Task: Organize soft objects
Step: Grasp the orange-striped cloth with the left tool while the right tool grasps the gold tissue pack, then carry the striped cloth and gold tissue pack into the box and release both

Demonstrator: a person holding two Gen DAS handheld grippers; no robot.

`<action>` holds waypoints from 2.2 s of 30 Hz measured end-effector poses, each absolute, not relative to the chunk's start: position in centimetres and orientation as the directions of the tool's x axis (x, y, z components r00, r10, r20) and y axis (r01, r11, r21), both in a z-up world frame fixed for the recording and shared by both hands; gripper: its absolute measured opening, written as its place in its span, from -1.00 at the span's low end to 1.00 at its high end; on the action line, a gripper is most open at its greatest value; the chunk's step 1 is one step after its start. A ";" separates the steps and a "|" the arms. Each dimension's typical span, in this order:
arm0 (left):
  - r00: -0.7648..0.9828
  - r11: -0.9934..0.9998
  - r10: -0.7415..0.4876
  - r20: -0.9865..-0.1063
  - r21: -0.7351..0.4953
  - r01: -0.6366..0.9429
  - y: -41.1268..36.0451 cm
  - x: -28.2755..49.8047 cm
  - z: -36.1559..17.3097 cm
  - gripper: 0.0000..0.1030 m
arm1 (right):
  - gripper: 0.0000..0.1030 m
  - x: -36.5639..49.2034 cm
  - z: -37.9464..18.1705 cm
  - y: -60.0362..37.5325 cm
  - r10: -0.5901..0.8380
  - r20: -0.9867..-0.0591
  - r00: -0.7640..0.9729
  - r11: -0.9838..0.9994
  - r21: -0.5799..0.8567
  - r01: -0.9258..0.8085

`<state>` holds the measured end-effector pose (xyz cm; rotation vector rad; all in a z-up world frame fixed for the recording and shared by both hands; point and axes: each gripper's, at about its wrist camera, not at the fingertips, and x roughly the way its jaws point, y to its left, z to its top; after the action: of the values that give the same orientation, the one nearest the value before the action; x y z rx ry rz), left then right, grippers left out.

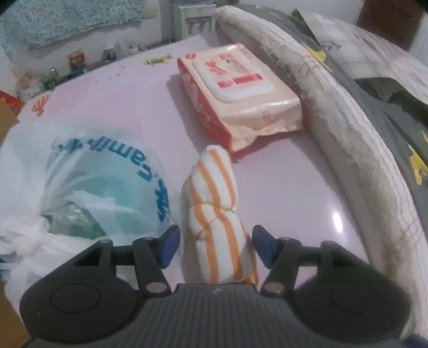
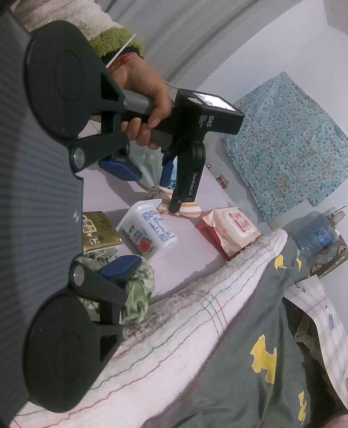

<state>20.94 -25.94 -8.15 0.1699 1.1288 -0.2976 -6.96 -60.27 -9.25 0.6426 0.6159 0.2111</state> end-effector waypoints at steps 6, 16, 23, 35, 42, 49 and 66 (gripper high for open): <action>0.420 0.950 -0.153 -0.895 -0.016 0.312 -25.8 20.3 -8.0 -0.22 | 0.20 -8.2 -9.4 -61.1 0.307 -0.495 0.813 0.811 0.583 0.049; 0.456 0.919 -0.309 -0.835 -0.138 0.370 -22.7 16.4 -3.8 -0.24 | 0.20 -8.0 -9.1 -60.7 0.316 -0.506 0.803 0.826 0.563 0.030; 0.446 0.885 -0.380 -0.810 -0.178 0.430 -18.9 12.0 -2.5 -0.24 | 0.20 -7.0 -7.7 -57.8 0.331 -0.536 0.777 0.876 0.481 -0.041; 0.436 0.879 -0.409 -0.802 -0.219 0.423 -11.8 5.9 -4.0 -0.24 | 0.34 -4.4 -10.7 -51.6 0.228 -0.756 0.613 0.971 0.219 -0.091; 0.449 0.877 -0.438 -0.779 -0.261 0.404 -9.5 4.5 -4.2 -0.24 | 0.30 -3.4 -12.0 -49.1 0.143 -0.799 0.584 0.989 0.102 -0.103; 0.525 0.871 -0.471 -0.709 -0.279 0.405 -5.9 2.6 -1.1 -0.24 | 0.01 -3.3 -11.6 -49.6 0.156 -0.797 0.583 0.987 0.153 -0.055; 0.729 0.966 -0.249 -0.638 -0.213 0.143 9.8 6.2 4.4 -0.24 | 0.01 -3.2 -5.2 -47.8 0.350 -0.653 0.671 0.915 0.391 -0.097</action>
<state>6.15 9.82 4.36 -0.1534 0.7234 -0.2167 -3.23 -47.80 -5.24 0.3391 0.7984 0.2575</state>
